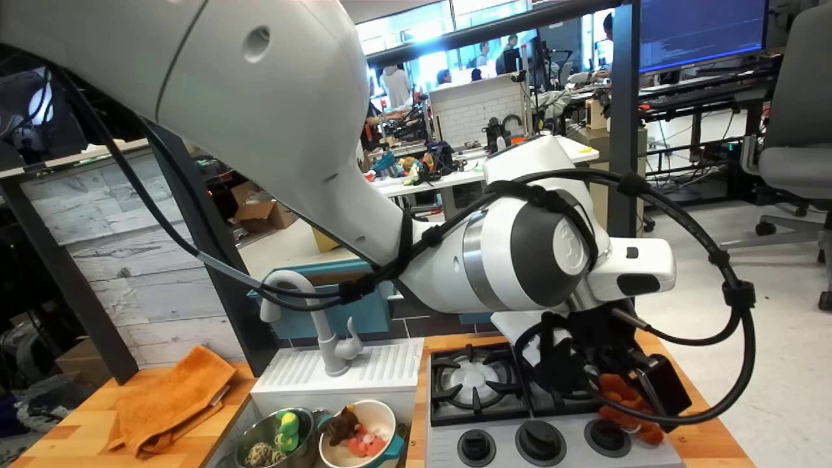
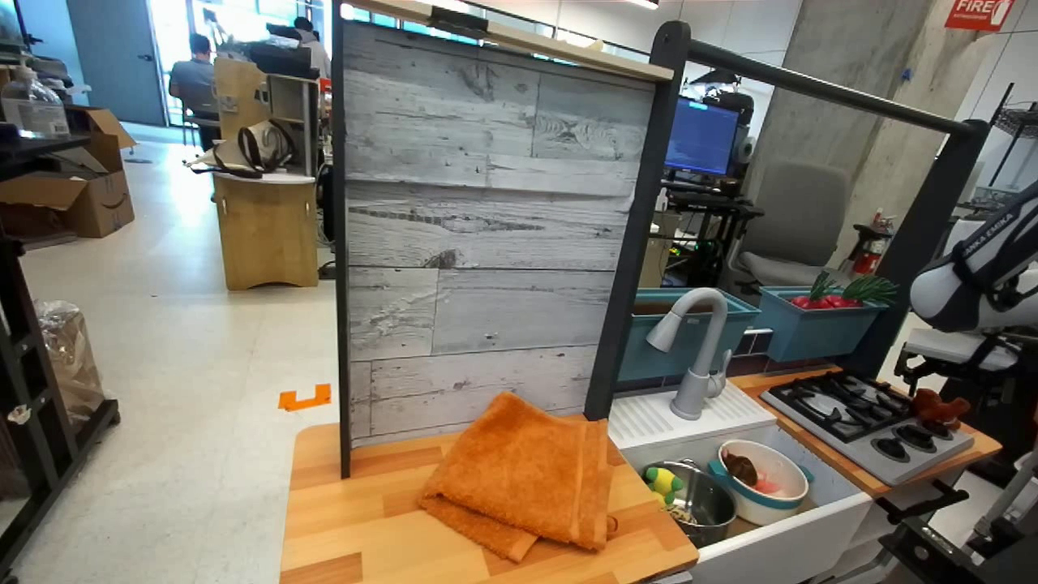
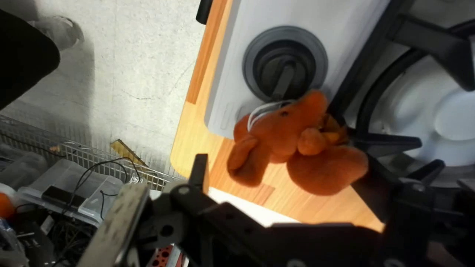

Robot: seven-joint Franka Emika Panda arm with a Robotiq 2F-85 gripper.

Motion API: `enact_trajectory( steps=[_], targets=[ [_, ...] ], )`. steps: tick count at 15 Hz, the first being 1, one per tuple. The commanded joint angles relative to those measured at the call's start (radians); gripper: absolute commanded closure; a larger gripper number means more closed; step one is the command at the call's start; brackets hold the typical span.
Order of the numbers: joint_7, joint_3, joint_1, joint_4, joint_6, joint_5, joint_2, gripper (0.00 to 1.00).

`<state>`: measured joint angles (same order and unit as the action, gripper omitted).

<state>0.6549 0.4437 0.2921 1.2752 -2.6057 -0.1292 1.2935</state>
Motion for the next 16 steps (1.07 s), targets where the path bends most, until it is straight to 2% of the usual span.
enact_trajectory(
  steps=[1,2,6,7,9,10,16],
  targets=[
    [0.056,0.006,0.022,-0.111,0.045,0.000,0.067,0.34],
    [0.061,0.001,0.024,-0.121,0.045,0.001,0.072,0.44],
    [0.053,-0.027,0.014,-0.121,0.036,0.001,0.049,0.75],
    [0.041,-0.025,-0.002,-0.092,0.010,-0.004,0.028,0.81],
    [0.013,-0.029,-0.049,0.017,0.083,0.008,-0.073,0.96],
    [-0.071,-0.067,-0.063,0.120,0.101,0.012,-0.165,0.99],
    [-0.352,-0.224,-0.056,0.373,0.061,-0.019,-0.429,0.97]
  ],
)
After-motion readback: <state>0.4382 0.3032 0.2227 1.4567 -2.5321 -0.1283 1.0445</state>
